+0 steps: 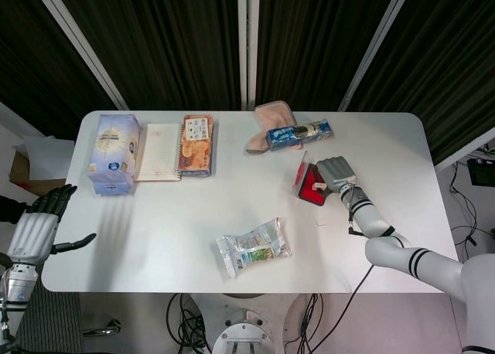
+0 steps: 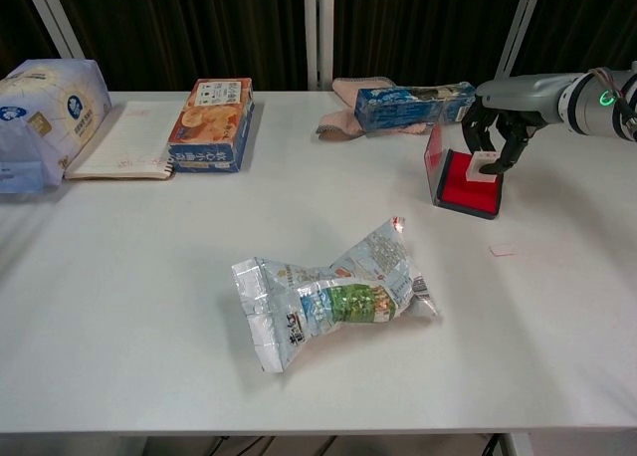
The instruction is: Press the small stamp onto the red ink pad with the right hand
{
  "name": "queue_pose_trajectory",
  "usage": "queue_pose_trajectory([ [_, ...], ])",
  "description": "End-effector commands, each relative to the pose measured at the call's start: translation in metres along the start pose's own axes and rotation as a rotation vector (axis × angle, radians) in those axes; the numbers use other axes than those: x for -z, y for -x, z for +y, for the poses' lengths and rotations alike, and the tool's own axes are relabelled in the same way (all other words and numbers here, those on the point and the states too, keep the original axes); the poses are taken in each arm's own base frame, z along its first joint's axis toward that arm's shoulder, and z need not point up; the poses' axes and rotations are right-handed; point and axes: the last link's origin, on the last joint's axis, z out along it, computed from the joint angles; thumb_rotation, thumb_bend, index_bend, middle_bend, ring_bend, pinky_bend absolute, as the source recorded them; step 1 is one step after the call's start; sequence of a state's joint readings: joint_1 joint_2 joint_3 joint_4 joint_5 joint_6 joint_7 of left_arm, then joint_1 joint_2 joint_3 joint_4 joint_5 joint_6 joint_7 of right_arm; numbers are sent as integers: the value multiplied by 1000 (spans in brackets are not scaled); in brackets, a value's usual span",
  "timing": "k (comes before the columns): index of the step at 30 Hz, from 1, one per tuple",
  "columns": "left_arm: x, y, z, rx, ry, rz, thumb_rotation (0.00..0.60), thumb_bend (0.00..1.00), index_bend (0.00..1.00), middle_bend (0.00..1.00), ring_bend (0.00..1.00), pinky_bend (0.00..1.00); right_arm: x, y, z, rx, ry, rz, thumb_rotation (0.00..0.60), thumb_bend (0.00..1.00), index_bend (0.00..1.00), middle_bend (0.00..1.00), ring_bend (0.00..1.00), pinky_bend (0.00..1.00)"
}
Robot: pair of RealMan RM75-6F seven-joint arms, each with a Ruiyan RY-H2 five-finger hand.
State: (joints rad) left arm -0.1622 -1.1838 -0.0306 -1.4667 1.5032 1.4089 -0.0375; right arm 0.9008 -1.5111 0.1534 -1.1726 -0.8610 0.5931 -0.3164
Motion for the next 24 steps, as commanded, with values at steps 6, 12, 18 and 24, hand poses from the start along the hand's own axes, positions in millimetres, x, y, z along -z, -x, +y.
queue_pose_trajectory([
  [6, -2, 0, -2, 8, -2, -3, 113, 0, 0, 65, 77, 170, -7, 1, -5, 10, 3, -30, 600, 303, 757, 651, 742, 978],
  [12, -2, -1, -3, 8, -5, -4, 113, 0, 0, 65, 77, 170, -11, 1, -4, 10, 12, -31, 600, 314, 773, 662, 742, 978],
  [18, -3, -1, -3, 9, -5, -4, 112, 0, 0, 65, 77, 170, -13, 3, -2, 9, 17, -36, 600, 318, 777, 664, 742, 978],
  [24, -3, -2, -2, 9, -5, -4, 114, 0, 0, 65, 77, 170, -6, -10, -3, -22, -2, 0, 600, 317, 778, 664, 742, 978],
])
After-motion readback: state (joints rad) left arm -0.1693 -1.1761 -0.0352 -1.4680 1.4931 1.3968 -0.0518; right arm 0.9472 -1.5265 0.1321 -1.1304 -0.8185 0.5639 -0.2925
